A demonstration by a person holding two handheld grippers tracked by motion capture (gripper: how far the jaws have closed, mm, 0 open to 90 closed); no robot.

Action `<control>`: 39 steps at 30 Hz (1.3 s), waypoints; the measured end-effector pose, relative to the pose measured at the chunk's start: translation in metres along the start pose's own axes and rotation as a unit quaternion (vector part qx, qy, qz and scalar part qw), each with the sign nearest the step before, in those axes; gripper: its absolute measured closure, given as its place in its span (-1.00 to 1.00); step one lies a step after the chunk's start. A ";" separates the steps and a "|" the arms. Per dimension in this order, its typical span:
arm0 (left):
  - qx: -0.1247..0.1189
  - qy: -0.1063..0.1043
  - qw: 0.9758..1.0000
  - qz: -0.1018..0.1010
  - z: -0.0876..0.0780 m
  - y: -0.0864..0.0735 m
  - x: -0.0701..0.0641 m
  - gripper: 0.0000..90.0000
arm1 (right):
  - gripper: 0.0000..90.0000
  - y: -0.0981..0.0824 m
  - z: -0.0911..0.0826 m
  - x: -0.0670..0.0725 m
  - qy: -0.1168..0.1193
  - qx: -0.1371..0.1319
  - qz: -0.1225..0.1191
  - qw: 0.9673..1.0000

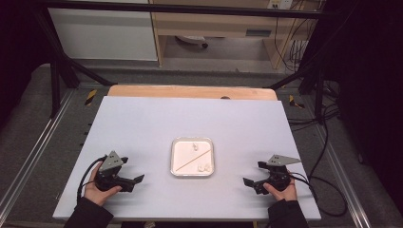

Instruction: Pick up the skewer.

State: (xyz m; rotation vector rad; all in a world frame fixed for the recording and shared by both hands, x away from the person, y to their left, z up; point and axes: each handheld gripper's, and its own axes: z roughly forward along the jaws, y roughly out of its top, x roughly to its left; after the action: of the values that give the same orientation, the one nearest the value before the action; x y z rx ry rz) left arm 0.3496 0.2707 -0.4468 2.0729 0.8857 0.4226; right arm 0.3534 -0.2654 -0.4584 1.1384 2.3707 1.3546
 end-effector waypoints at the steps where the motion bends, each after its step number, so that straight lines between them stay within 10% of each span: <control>1: 0.000 0.000 1.000 0.000 0.000 0.000 0.000 -0.87 | -0.98 0.000 0.000 0.000 0.000 -0.002 0.000 1.000; 39: 0.015 -0.007 1.000 0.025 0.010 0.022 -0.023 -0.85 | -0.98 0.000 -0.001 0.000 -0.006 0.002 0.000 1.000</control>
State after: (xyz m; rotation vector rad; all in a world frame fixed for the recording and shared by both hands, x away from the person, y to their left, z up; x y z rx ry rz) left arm 0.3496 0.2392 -0.4349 2.1258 0.8384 0.4244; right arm 0.3532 -0.2664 -0.4577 1.1454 2.3660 1.3406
